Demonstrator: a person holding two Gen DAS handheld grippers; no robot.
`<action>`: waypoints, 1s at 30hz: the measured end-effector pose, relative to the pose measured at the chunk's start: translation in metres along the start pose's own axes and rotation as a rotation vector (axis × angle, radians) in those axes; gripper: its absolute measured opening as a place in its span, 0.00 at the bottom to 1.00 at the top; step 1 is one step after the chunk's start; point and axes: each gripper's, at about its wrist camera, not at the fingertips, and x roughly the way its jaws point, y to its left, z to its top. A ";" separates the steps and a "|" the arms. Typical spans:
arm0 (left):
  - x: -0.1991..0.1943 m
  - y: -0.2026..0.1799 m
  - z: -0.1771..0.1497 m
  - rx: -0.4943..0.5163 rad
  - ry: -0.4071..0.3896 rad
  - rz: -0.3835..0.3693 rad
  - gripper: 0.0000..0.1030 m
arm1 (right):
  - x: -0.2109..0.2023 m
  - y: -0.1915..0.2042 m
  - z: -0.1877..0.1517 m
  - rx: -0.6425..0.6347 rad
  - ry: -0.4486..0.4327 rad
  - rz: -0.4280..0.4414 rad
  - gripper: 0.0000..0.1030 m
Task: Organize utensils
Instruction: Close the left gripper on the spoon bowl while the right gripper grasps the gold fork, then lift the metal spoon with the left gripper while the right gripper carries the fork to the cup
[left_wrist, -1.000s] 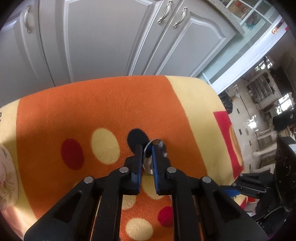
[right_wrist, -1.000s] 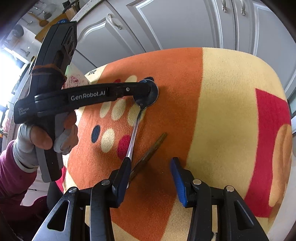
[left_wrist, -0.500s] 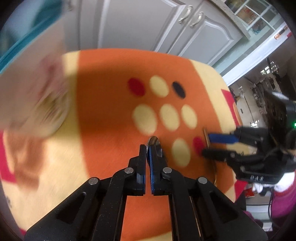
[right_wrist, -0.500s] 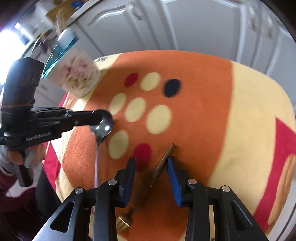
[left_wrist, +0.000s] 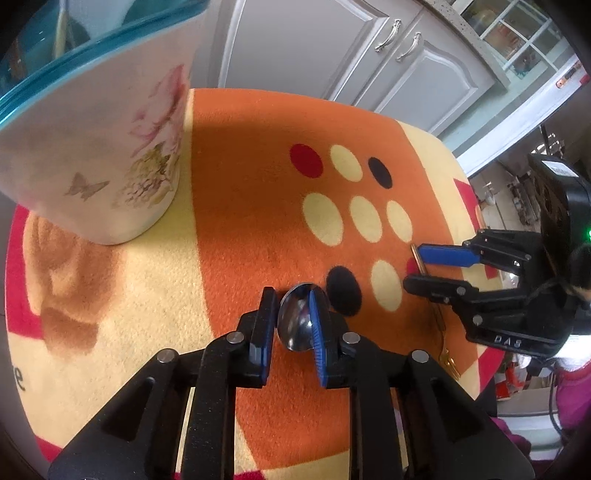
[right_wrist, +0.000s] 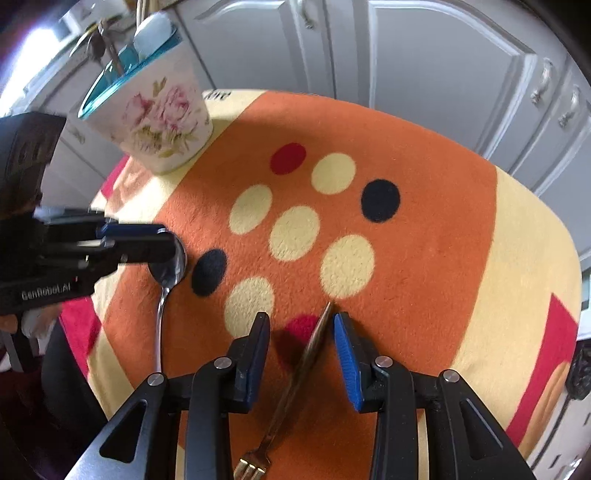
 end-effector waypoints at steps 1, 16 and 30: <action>0.002 -0.002 0.000 0.010 0.004 0.004 0.15 | 0.000 0.002 -0.001 -0.024 0.009 -0.007 0.34; -0.036 -0.015 -0.001 0.018 -0.053 0.037 0.01 | -0.026 0.025 -0.001 -0.109 -0.037 0.039 0.07; -0.065 -0.019 -0.011 -0.007 -0.105 0.067 0.06 | -0.078 0.029 -0.020 -0.050 -0.180 0.099 0.06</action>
